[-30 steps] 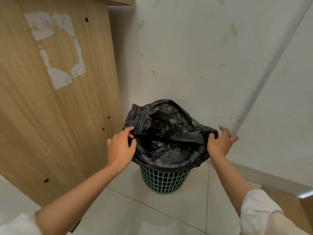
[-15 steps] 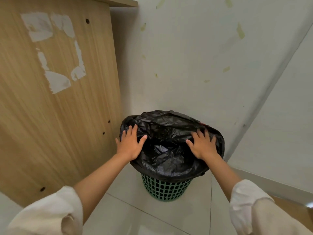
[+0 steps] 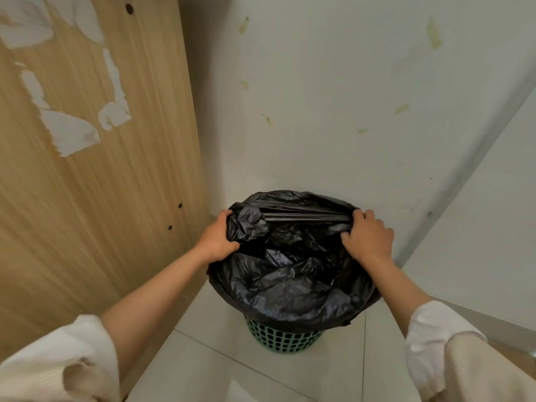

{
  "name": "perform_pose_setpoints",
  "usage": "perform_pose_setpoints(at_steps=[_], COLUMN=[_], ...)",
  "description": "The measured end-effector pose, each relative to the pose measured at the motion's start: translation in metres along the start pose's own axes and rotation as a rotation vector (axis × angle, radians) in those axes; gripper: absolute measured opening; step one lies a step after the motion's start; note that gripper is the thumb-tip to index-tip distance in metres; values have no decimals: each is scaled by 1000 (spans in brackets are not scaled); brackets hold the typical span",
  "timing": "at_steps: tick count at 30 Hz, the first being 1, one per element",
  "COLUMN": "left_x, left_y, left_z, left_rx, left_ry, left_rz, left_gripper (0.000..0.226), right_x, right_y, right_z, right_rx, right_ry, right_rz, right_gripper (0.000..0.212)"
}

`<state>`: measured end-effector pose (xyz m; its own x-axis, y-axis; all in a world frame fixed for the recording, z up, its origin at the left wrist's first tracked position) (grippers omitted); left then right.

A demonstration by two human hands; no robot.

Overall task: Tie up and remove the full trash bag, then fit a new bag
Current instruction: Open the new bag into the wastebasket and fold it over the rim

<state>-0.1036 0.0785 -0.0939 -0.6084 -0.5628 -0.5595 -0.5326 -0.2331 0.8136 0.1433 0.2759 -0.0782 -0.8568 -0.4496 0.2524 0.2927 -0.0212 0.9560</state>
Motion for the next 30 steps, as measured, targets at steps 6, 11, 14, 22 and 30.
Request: perform_pose_setpoints(at_steps=[6,11,14,22,30], left_x=[3,-4,-7,-25,-21], left_y=[7,13,22,23,-3], left_z=[2,3,2,10,22], left_rx=[83,42,-86,-322,-223], left_ry=[-45,-64,-58,-224,-289], left_rz=[36,144,146,150,216], left_gripper=[86,83,71,53,66], right_x=[-10,-5,-2,45,47], right_y=[-6,-2,9,17,-29], right_z=[-5,-4,-3,2,26], right_rx=[83,49,-73,-37,155], right_ry=[-31,-60,-35,339,368], right_rz=[240,237,143,272,-65], right_gripper=[51,54,49,51,67])
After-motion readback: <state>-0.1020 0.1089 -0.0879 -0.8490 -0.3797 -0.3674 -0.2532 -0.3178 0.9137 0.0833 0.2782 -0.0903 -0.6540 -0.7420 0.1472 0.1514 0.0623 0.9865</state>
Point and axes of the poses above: each hand's wrist, its own z-axis towards the middle knuckle, its own y-axis out of the back of the hand, x = y × z, the point moved 5 cm from there along z, towards the middle knuckle, and after that the axes turned 8 degrees about z, right-handed, at the moved point
